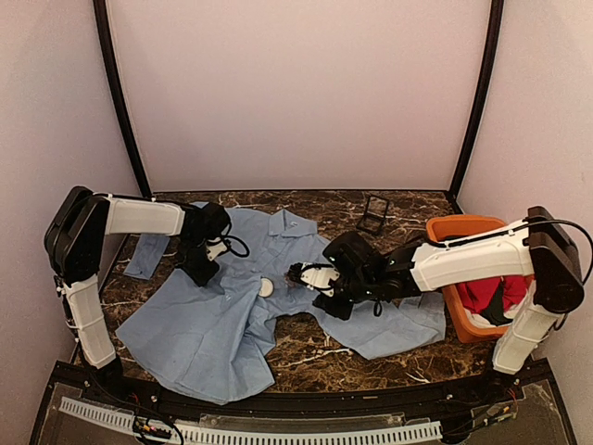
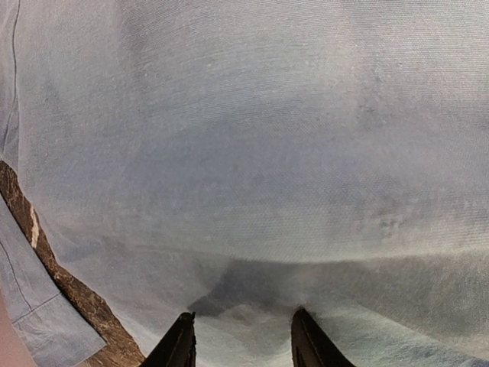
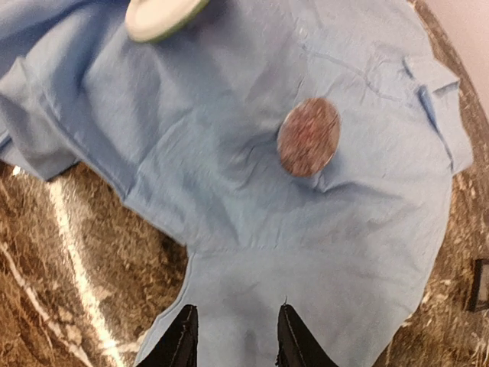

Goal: Pin the brooch onto the clothing
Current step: Flatten out the clothing with brooches at the center of the board.

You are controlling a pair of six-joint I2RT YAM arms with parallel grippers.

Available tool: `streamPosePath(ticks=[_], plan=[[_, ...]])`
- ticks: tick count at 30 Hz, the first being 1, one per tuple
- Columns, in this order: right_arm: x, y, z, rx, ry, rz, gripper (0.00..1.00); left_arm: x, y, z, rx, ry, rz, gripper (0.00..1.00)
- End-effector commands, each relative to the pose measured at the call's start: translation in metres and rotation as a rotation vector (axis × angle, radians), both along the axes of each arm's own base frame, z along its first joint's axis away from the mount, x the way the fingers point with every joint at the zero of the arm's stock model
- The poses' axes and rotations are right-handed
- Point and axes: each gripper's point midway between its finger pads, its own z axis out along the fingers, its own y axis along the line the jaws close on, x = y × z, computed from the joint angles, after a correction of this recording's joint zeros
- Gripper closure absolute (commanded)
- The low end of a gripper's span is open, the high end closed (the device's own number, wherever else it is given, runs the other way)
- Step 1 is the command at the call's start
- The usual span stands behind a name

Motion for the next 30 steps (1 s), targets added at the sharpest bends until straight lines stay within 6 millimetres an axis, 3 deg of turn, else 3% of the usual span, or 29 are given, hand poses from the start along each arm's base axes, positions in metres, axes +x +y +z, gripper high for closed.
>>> streamPosePath(ticks=[1,8,14,19,24,30], plan=[[0.016,0.041,0.03,0.126,-0.209,0.072,0.66,-0.003,-0.002,0.003,-0.045,0.012,0.005,0.57],[-0.006,0.07,0.014,0.114,-0.279,0.237,0.64,-0.002,-0.001,0.001,-0.068,0.024,0.018,0.57],[-0.032,0.069,0.011,0.124,-0.281,0.353,0.61,-0.001,-0.001,0.002,-0.085,0.024,0.024,0.57],[-0.037,0.065,0.003,0.1,-0.266,0.374,0.6,-0.001,-0.002,0.003,-0.091,0.026,0.025,0.58],[-0.02,0.067,-0.013,0.044,-0.312,0.311,0.6,-0.001,-0.003,0.003,-0.098,0.028,0.024,0.58],[-0.024,0.073,-0.028,0.028,-0.284,0.344,0.65,-0.001,-0.003,0.003,-0.098,0.03,0.023,0.58]])
